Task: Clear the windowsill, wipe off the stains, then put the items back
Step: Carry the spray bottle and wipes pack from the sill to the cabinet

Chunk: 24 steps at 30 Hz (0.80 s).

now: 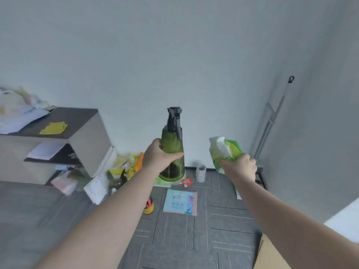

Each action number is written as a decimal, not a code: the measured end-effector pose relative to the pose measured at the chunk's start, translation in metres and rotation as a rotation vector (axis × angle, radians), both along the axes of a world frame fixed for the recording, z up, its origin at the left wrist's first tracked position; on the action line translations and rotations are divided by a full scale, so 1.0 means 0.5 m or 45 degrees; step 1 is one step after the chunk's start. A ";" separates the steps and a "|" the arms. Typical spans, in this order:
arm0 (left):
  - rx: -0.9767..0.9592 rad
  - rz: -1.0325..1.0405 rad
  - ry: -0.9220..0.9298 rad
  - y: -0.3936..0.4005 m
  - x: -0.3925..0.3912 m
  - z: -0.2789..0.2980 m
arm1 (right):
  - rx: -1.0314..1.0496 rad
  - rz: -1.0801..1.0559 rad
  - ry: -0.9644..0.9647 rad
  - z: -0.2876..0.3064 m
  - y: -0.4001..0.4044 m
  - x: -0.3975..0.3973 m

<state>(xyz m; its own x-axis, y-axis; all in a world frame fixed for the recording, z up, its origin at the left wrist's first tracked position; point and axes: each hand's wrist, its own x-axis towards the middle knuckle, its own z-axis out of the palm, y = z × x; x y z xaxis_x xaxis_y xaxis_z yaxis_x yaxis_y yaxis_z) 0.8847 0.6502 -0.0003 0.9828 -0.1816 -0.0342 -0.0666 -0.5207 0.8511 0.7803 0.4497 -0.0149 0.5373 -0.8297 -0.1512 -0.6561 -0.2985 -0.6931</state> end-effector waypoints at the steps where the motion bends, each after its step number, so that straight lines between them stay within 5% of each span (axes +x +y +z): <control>1: 0.004 0.048 0.008 0.031 0.037 -0.003 | 0.003 0.046 0.007 -0.002 0.023 0.054; 17: 0.028 0.669 0.026 0.405 0.558 0.011 | 0.081 0.643 0.008 -0.007 0.352 0.794; 24: 0.118 0.650 0.080 0.580 0.772 -0.009 | 0.053 0.684 0.007 -0.030 0.500 1.031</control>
